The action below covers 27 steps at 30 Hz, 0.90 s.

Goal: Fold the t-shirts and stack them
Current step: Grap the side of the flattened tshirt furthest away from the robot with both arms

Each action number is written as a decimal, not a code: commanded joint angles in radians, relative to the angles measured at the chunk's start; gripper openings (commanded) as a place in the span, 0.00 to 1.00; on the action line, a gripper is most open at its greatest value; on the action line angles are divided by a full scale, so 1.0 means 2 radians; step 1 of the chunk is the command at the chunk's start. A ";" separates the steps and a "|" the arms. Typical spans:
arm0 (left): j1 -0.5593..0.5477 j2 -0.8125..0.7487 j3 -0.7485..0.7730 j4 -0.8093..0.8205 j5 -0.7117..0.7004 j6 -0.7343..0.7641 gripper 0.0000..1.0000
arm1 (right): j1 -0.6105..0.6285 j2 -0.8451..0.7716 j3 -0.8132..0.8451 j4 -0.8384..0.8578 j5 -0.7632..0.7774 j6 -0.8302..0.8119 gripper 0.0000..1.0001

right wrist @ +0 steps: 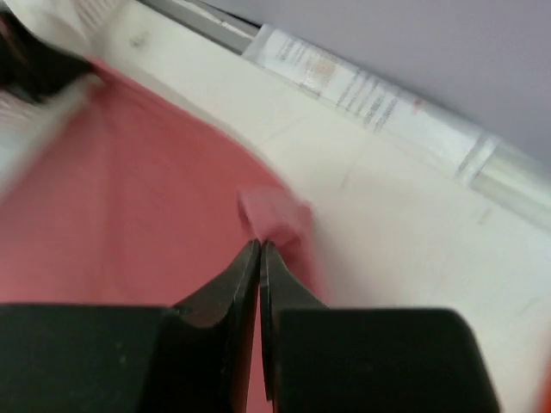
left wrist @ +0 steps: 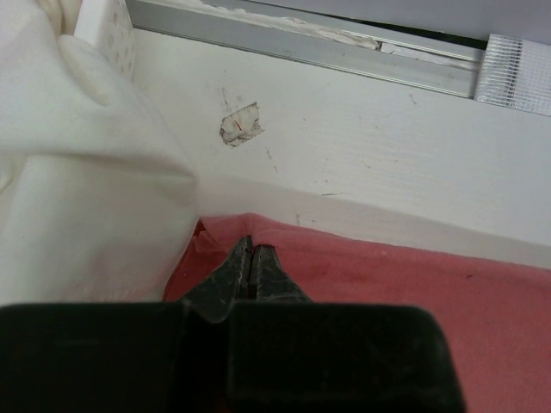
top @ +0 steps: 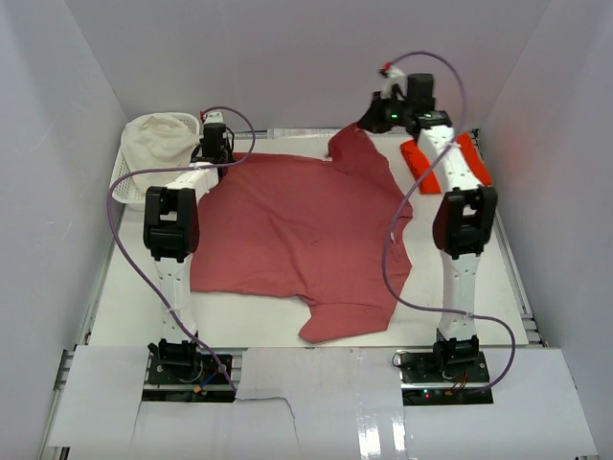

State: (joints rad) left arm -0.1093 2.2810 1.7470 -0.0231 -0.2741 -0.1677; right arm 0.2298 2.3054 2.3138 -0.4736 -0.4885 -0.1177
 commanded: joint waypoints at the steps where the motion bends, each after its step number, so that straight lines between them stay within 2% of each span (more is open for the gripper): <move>1: -0.003 -0.037 0.010 0.004 -0.009 0.006 0.00 | -0.109 -0.022 -0.174 0.179 -0.228 0.452 0.08; 2: -0.003 -0.038 0.011 0.004 -0.010 0.008 0.00 | -0.105 -0.038 -0.221 0.205 -0.224 0.452 0.08; 3: -0.003 -0.038 0.011 0.004 -0.012 0.010 0.00 | -0.100 -0.048 -0.243 0.192 -0.211 0.420 0.08; 4: -0.003 -0.038 0.012 0.005 -0.013 0.010 0.00 | -0.088 -0.052 -0.231 0.155 -0.178 0.376 0.08; 5: -0.003 -0.039 0.013 0.004 -0.010 0.010 0.00 | -0.084 -0.048 -0.214 0.077 -0.168 0.340 0.08; 10: -0.004 -0.039 0.015 0.004 -0.003 0.005 0.00 | -0.077 -0.018 -0.151 -0.041 -0.170 0.245 0.08; 16: -0.007 -0.041 0.010 0.004 -0.012 0.010 0.00 | -0.074 -0.036 -0.188 -0.057 -0.216 0.222 0.08; 27: -0.010 -0.052 -0.005 0.008 -0.028 0.017 0.00 | -0.080 -0.061 -0.220 -0.057 -0.202 0.182 0.08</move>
State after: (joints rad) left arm -0.1238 2.2810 1.7470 -0.0223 -0.2962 -0.1497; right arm 0.0753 2.2562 1.8809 -0.5785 -0.8688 0.2882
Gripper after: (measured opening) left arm 0.009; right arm 0.079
